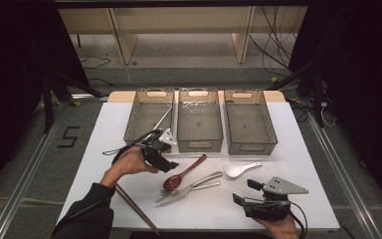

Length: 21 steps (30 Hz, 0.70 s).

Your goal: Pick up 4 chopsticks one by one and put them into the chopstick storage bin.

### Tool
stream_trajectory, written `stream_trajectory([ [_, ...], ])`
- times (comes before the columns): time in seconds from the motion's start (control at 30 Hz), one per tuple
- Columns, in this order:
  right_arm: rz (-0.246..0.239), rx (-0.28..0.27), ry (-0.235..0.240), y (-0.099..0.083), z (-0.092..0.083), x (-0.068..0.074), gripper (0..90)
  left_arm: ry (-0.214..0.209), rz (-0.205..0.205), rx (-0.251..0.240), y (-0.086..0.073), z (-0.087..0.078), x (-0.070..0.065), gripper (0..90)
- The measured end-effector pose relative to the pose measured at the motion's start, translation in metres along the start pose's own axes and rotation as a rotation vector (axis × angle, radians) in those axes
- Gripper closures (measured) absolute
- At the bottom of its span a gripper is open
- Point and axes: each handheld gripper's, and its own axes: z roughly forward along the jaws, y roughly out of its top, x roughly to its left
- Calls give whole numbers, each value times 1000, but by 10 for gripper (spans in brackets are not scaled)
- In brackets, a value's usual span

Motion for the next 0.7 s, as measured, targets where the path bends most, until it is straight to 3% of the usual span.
stream_trajectory([
  [0.37,3,1,2,0,0,0,266,42,3,8,1,27,3,394],
  [0.63,4,-1,6,0,0,-1,266,59,2,67,2,43,8,414],
  [0.7,6,-1,8,0,0,-1,266,65,-1,61,2,45,8,451],
])
